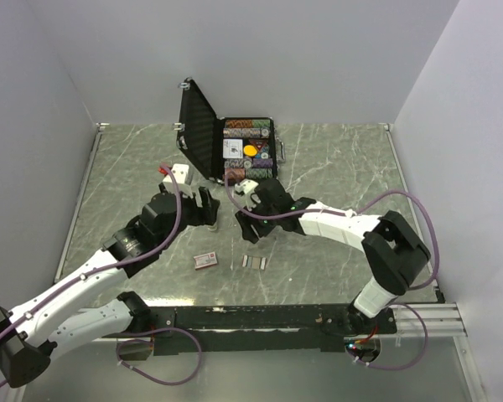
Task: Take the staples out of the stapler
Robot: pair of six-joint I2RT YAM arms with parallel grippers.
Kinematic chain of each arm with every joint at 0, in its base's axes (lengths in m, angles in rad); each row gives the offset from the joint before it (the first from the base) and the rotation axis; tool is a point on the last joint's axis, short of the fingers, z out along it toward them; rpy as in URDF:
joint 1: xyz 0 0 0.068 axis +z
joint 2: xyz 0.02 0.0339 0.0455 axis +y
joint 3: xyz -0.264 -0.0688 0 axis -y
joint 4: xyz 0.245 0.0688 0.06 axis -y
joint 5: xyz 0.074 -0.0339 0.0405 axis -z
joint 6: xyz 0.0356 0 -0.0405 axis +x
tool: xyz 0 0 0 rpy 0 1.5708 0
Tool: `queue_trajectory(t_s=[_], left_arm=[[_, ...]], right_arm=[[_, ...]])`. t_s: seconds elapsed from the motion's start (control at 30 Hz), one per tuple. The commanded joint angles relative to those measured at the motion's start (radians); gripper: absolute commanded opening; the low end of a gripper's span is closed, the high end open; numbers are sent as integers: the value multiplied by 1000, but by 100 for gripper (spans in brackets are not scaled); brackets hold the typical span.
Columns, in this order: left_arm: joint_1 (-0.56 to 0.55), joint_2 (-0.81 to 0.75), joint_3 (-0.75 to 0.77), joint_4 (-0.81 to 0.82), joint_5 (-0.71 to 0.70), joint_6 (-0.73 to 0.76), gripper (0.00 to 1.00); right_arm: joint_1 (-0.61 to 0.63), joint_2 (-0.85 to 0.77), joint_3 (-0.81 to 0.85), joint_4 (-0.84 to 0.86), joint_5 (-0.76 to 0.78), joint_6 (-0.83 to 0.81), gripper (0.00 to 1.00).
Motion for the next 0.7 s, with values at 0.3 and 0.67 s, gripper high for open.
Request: queue_trajectory(t_s=[0.3,0.67], left_arm=[[3,-32,-22,11,68,-10,87],[6,-10,-17,18,72,-12,88]], right_arm=[[49,117,76,-2,112,-117,67],[49,186,128,-13,127,-117,63]])
